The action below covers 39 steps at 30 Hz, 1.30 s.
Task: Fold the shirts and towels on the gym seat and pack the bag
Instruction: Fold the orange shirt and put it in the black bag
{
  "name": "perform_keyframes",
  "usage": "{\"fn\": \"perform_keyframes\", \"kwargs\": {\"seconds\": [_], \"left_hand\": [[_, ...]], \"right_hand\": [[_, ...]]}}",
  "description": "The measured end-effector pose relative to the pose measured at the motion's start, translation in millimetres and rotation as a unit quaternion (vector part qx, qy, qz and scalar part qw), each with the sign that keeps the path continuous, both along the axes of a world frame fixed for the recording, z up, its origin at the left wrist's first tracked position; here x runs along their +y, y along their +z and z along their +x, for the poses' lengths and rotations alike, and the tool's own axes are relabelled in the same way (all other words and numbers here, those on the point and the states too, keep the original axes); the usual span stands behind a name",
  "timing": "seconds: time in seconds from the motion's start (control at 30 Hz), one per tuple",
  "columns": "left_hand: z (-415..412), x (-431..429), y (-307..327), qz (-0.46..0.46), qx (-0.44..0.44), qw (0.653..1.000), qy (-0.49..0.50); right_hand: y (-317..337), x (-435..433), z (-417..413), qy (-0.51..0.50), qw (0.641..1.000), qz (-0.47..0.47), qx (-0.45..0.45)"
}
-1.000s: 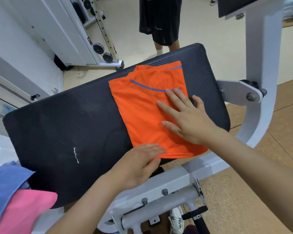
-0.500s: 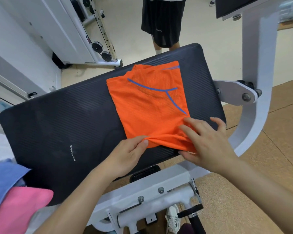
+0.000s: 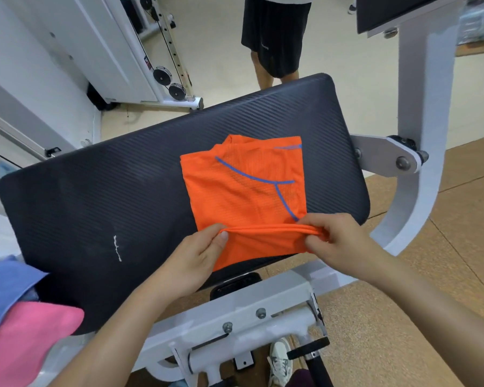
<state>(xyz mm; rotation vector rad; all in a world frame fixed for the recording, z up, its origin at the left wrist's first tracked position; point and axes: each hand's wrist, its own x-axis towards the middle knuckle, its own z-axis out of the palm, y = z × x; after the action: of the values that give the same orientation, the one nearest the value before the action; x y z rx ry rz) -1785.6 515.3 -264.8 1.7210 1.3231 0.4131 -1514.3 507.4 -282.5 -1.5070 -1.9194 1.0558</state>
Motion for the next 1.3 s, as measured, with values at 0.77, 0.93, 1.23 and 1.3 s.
{"fn": "perform_keyframes", "kwargs": {"seconds": [0.77,0.93,1.23,1.3], "left_hand": [[26,99,8,0.317,0.293,0.882,0.189],[23,101,-8,0.409,0.291,0.850,0.160],[11,114,-2,0.479,0.396,0.768,0.156],[5,117,-4,0.469,0.389,0.778,0.155]], "right_hand": [[-7,104,-56,-0.272,0.919,0.177,-0.224],[4,117,-47,-0.231,0.907,0.195,-0.294],[-3,122,-48,-0.280,0.903,0.193,-0.262],[-5,121,-49,-0.283,0.902,0.207,-0.253]]}}
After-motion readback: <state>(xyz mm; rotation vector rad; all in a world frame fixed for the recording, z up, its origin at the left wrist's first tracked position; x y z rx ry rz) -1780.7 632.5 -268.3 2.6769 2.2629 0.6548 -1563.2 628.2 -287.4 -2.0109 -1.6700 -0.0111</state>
